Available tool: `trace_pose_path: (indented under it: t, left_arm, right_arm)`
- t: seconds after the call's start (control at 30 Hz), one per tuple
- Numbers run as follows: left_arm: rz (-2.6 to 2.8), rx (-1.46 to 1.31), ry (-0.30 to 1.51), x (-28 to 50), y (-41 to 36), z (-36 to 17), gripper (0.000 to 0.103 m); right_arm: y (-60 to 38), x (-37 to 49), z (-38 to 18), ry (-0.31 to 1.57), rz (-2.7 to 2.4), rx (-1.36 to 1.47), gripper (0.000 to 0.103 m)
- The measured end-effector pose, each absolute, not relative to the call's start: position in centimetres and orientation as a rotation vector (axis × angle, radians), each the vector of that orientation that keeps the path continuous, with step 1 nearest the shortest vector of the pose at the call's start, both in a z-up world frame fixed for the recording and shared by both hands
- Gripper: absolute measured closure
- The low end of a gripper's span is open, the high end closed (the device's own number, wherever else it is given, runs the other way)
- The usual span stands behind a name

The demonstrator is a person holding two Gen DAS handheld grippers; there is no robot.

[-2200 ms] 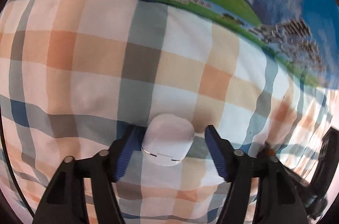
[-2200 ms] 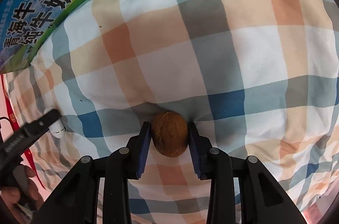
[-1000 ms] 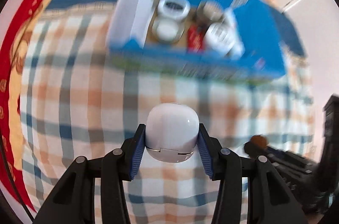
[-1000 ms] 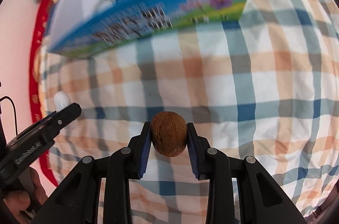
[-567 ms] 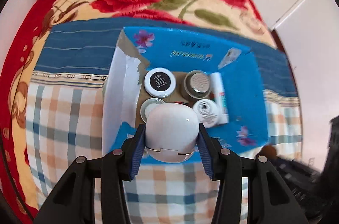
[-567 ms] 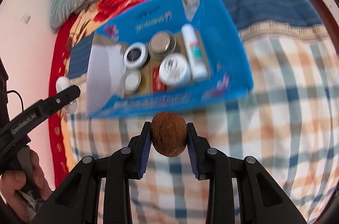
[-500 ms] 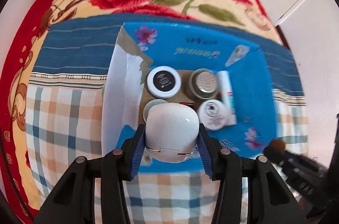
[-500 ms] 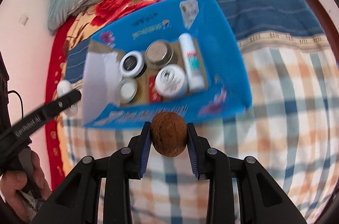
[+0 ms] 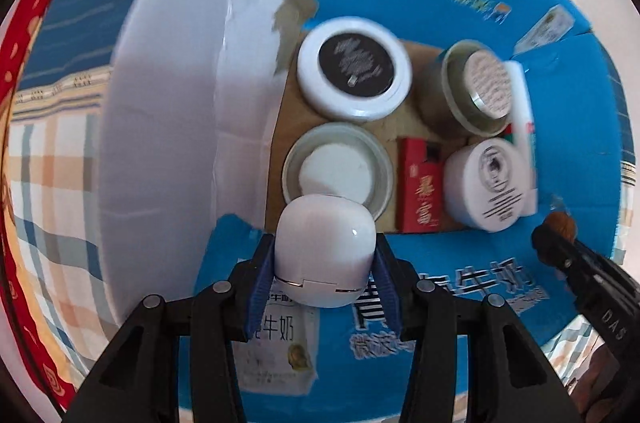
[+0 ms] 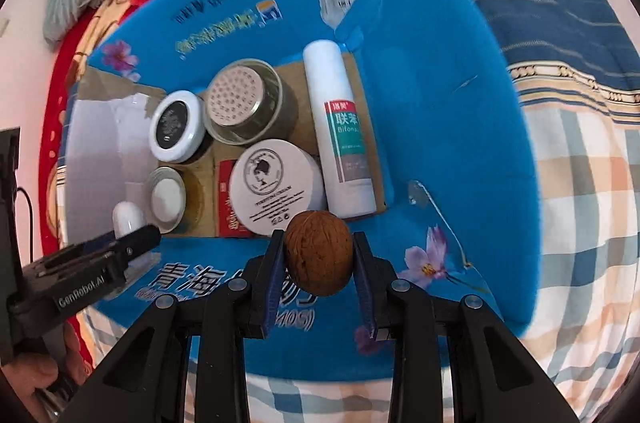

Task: Organize rigid objects
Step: 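Carry the earbud case and walnut over the blue box with both tools, then lower the earbud case and walnut into the box and open both tools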

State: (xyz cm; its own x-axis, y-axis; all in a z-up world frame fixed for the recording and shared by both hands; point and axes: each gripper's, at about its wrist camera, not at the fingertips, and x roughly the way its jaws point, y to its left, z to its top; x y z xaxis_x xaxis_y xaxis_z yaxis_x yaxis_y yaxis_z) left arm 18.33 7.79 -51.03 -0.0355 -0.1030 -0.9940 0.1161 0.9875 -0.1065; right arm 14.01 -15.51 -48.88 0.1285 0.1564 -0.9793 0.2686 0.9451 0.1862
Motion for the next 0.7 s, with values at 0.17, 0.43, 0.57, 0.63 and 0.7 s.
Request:
trace_pose_path:
  t: [0.17,0.43,0.57,0.63,0.7]
  left_arm:
    - [-0.174,0.028,1.607,18.1,7.8,-52.0,0.059]
    - [-0.164,0.009,1.625,17.7,8.2,-53.0,0.06]
    - [-0.156,-0.003,1.611,17.3,8.5,-52.6,0.06]
    - [-0.15,0.009,1.599,17.4,8.6,-52.3,0.06]
    - [-0.141,0.022,1.592,18.0,8.4,-51.3,0.06]
  right_arm:
    - [-15.1,14.7,-50.2,1.471,-0.096,0.329,0.069]
    - [-14.6,15.8,-51.8,1.508,-0.122,0.276,0.069]
    - [-14.7,16.0,-52.9,1.528,-0.122,0.278,0.069]
    - [-14.6,16.0,-53.4,1.526,-0.129,0.261,0.069]
    - [-14.4,16.0,-53.5,1.522,-0.138,0.244,0.069]
